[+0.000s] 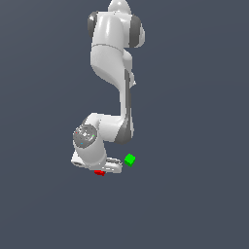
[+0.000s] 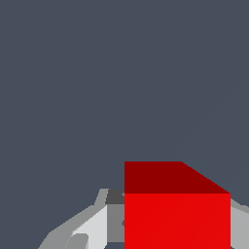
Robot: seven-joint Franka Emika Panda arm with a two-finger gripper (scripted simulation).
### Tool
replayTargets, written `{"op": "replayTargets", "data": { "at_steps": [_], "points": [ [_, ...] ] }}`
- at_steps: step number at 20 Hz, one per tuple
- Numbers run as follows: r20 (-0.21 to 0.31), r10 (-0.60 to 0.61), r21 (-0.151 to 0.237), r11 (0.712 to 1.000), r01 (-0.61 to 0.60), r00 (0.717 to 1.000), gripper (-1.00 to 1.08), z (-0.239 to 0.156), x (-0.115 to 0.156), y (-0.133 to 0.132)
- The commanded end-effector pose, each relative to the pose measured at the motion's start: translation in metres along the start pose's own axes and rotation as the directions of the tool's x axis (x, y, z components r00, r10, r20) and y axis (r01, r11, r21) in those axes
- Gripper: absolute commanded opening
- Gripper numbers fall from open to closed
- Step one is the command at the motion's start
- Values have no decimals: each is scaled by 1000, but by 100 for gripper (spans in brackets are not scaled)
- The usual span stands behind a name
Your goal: Stack the red cube on top of the green cube.
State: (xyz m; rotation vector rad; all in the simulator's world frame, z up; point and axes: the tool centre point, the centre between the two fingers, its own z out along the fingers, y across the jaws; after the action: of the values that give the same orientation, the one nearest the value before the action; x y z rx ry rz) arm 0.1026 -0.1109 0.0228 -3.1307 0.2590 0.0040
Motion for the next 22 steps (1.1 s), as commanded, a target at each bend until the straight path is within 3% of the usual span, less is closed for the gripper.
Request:
{"op": "replayTargets", "data": {
  "at_steps": [1,13,22],
  "points": [
    [-2,0,0,1000,0,1000,-100,-7,0,0],
    [-2,0,0,1000,0,1000,-100,-83,-1,0],
    [-3,0,0,1000,0,1000,-100,-97,1,0]
  ]
}}
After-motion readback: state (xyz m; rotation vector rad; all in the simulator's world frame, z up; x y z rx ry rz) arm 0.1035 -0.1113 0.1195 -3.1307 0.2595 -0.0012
